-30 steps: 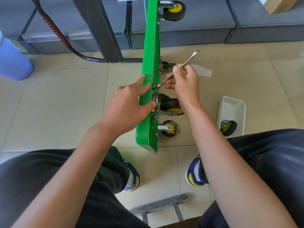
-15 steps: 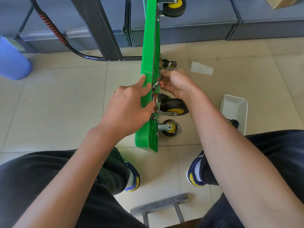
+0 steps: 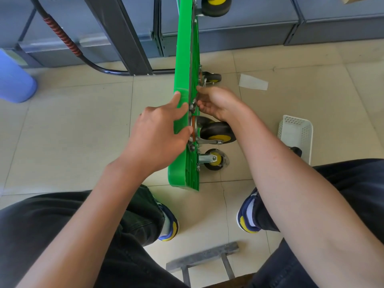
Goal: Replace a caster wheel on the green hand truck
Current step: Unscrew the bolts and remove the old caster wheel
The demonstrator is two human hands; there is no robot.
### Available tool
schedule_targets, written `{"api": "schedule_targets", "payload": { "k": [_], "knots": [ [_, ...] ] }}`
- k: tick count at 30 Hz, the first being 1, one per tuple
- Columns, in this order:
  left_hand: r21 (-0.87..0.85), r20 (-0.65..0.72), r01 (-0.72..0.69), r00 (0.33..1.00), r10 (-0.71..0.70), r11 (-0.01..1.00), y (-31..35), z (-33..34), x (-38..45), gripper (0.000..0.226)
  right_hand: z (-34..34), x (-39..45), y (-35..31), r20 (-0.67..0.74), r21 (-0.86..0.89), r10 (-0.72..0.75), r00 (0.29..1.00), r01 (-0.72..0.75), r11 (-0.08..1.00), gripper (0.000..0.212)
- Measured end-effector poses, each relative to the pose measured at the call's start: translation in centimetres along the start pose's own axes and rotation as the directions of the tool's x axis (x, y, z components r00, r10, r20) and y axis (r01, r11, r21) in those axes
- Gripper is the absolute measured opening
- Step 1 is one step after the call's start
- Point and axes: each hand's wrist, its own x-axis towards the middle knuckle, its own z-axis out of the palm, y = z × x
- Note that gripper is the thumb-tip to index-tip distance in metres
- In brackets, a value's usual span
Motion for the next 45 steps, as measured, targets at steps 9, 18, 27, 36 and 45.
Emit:
{"api": "schedule_targets", "payload": {
  "k": [9, 18, 27, 36, 45],
  "knots": [
    [0.000, 0.004, -0.007, 1.000, 0.007, 1.000, 0.2, -0.1, -0.1, 0.052, -0.1, 0.7, 0.3, 0.015, 0.043, 0.037, 0.999, -0.038, 0.998, 0.041],
    [0.002, 0.010, -0.015, 1.000, 0.015, 1.000, 0.4, -0.2, -0.1, 0.052, 0.2, 0.9, 0.2, 0.030, -0.039, 0.052, 0.998, -0.051, 0.998, 0.037],
    [0.006, 0.007, -0.013, 1.000, 0.013, 1.000, 0.4, -0.2, -0.1, 0.048, -0.1, 0.4, -0.6, 0.122, -0.055, 0.167, 0.978, -0.161, 0.985, 0.029],
    [0.015, 0.007, -0.019, 1.000, 0.019, 1.000, 0.4, -0.2, 0.0, 0.042, 0.2, 0.1, -0.5, 0.081, -0.033, 0.113, 0.990, -0.111, 0.993, 0.030],
    [0.040, 0.027, -0.030, 0.999, 0.029, 0.999, 0.9, -0.3, 0.0, 0.042, 1.1, -0.8, -0.9, 0.012, -0.275, -0.202, 0.979, 0.197, 0.941, 0.031]
  ]
}}
